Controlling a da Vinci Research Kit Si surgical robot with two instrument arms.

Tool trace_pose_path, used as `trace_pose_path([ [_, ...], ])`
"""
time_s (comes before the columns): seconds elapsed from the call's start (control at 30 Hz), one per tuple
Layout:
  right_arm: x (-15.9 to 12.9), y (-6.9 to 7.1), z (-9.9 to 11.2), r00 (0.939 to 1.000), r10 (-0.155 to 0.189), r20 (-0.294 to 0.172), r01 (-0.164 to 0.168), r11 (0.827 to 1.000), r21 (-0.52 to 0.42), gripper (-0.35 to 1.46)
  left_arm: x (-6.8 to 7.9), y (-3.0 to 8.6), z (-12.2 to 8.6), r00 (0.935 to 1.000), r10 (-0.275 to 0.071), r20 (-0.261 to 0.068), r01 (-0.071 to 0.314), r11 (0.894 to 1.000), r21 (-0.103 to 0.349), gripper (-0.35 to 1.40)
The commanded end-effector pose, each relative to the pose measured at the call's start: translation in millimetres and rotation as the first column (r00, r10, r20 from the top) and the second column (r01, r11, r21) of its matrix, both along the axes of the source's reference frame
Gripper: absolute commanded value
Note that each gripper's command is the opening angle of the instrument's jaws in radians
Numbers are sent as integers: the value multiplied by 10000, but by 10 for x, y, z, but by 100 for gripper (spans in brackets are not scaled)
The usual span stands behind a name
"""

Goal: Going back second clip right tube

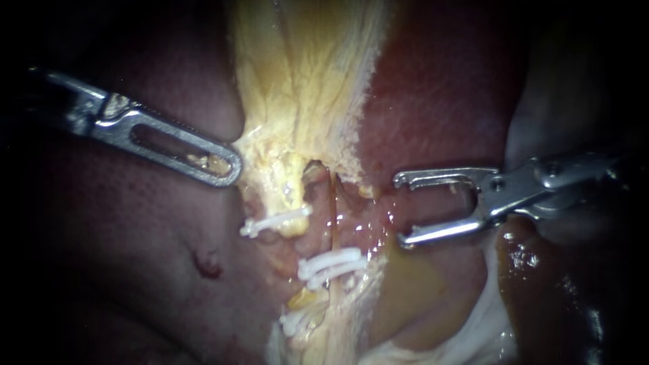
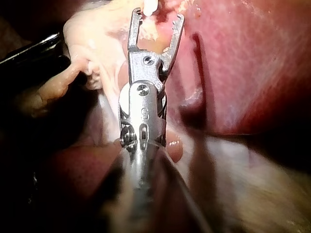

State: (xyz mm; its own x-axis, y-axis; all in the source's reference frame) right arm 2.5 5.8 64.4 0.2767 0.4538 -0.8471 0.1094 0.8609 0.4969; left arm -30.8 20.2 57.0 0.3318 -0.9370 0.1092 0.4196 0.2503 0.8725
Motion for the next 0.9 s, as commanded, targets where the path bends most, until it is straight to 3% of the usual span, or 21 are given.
trace_pose_path([
  [0.03, -2, 1, -1, 10000, 14, 8, -14, 10000, -24, 50, -2, -2, 4, 10000, -14, -38, 14, 10000, -26, -35],
  [0.33, -7, 1, -5, 10000, -14, -15, 14, 10000, -65, 50, -30, -15, 40, 9999, 116, 22, -116, 9999, -63, -35],
  [0.53, -7, -1, -7, 10000, -17, -17, 16, 10000, -65, 50, -50, -14, 65, 9999, 148, -22, -148, 9998, -103, -35],
  [0.9, -7, -2, -10, 10000, -18, -18, 18, 10000, -65, 50, -54, -12, 80, 9997, 198, -110, -200, 9997, -135, -35],
])
